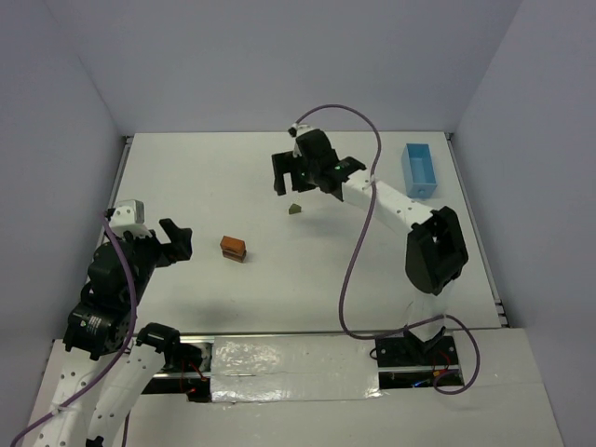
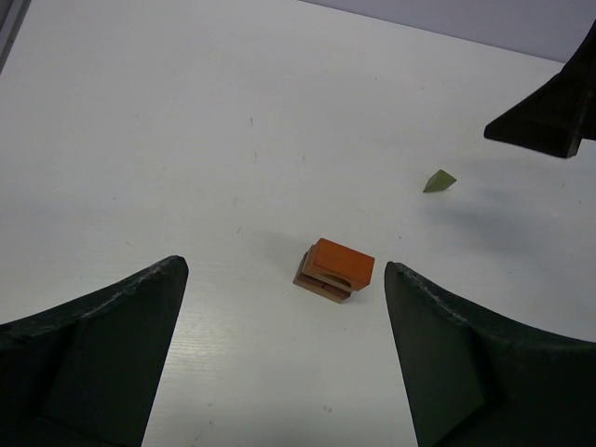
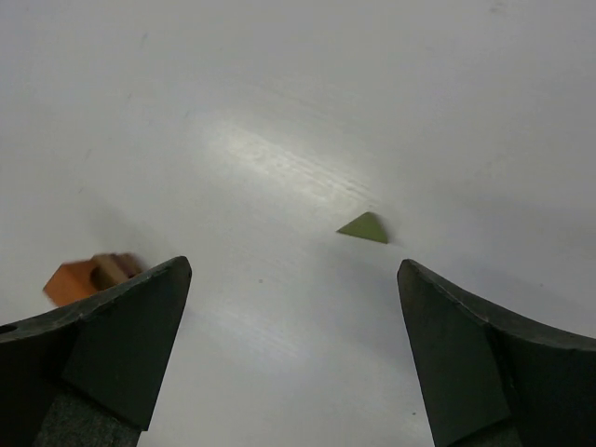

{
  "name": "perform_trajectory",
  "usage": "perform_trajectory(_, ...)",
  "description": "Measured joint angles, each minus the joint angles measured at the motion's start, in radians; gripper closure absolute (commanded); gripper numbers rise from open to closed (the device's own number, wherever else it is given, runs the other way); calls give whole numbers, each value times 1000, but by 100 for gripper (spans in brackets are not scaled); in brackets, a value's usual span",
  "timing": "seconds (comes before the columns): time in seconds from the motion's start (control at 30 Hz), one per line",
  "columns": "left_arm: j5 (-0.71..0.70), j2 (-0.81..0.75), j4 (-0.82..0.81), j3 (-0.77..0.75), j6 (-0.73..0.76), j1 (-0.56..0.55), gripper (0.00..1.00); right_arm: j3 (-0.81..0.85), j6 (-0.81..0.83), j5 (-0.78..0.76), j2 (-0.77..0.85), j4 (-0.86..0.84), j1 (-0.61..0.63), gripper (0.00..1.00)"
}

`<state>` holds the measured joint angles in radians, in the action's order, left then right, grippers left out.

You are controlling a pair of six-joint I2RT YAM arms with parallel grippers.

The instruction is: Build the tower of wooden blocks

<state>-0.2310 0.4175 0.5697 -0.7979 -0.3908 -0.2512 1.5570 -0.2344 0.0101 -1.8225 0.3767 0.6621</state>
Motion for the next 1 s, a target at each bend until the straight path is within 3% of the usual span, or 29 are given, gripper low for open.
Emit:
perform_trajectory(0.2,1,0,-2,0,0,0,1,53,-52,-72,-92,58,-68,1)
perform_trajectory(0.47,2,19,-2,0,0,0,0,122,-65,-116,-274,132,-68,13)
perform_trajectory(0.77,2,19,-2,1,0,0,1,153,-54,-99,-338,143,-61,15)
perform_trajectory(1.0,5,19,-2,1,0,0,1,257,-45,-110,-417,163,-53,23)
